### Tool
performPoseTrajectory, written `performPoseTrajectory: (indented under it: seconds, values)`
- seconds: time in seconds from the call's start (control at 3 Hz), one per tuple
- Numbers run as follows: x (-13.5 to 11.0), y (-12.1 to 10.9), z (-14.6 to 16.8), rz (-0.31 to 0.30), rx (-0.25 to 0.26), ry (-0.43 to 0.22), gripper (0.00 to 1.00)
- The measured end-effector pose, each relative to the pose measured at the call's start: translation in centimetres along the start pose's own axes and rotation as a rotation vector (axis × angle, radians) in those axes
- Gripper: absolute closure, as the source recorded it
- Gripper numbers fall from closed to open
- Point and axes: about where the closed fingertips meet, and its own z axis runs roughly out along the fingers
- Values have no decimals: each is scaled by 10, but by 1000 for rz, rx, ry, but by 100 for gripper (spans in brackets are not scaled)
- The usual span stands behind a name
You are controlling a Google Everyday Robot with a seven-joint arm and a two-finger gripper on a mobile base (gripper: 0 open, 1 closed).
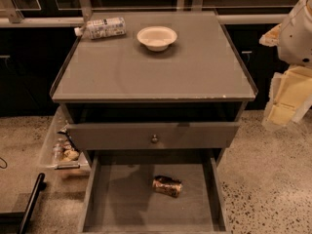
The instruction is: Pick orange can from middle drawer and place on counter
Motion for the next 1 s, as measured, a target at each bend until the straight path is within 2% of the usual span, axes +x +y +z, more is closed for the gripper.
performPoseTrajectory:
  seconds: [0.33,0.67,1.0]
  values:
    - [0,4,7,3,-3,0,0]
    - [5,19,34,-19,-14,-24,0]
    - [21,34,77,-28,-26,-67,0]
